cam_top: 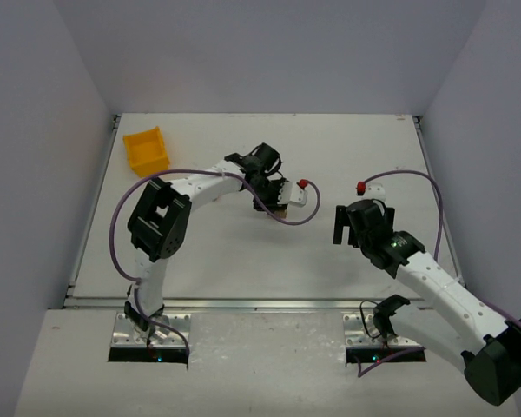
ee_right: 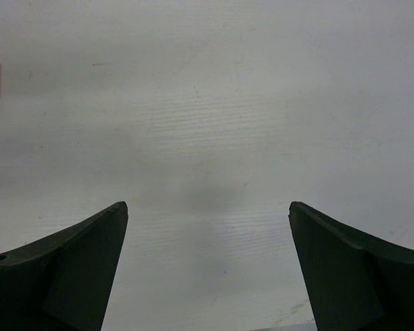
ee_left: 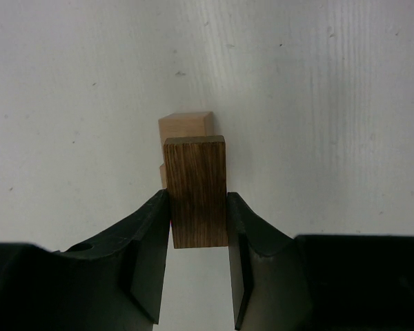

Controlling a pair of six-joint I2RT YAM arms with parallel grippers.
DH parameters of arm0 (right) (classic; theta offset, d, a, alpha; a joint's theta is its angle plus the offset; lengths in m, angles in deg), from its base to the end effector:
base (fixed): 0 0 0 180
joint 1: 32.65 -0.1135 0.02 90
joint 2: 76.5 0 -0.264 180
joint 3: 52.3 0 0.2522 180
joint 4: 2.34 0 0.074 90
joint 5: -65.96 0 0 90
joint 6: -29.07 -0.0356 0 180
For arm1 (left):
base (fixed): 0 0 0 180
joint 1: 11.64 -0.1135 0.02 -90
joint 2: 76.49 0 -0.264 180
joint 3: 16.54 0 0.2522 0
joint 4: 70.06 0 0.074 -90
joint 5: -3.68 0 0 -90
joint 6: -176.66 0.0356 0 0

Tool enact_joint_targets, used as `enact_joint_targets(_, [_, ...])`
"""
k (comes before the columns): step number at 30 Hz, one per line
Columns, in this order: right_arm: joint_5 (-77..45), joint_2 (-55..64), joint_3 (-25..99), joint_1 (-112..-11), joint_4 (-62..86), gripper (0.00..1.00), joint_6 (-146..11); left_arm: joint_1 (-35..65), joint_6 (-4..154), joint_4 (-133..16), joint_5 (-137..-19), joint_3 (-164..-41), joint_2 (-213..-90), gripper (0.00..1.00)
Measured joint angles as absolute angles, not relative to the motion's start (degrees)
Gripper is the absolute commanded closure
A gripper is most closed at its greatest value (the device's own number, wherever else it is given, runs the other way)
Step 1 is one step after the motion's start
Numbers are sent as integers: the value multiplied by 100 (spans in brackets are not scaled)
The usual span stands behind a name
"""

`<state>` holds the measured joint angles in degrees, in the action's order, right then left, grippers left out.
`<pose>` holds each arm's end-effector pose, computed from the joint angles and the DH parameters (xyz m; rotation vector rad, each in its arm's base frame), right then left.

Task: Build the wood block tower

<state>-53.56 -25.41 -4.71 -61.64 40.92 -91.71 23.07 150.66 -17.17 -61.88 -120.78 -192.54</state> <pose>0.1640 0.0708 0.2271 0.2696 2.2422 -0.0695 0.3437 -0.2560 0.2029 2.0425 1.5878 -0.3948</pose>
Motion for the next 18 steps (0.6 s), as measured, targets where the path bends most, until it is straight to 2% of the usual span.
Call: enact_joint_targets(18, [-5301, -2522, -522, -6164, 4187, 1, -9158, 2434, 15370, -1487, -6369, -12510, -19658, 98])
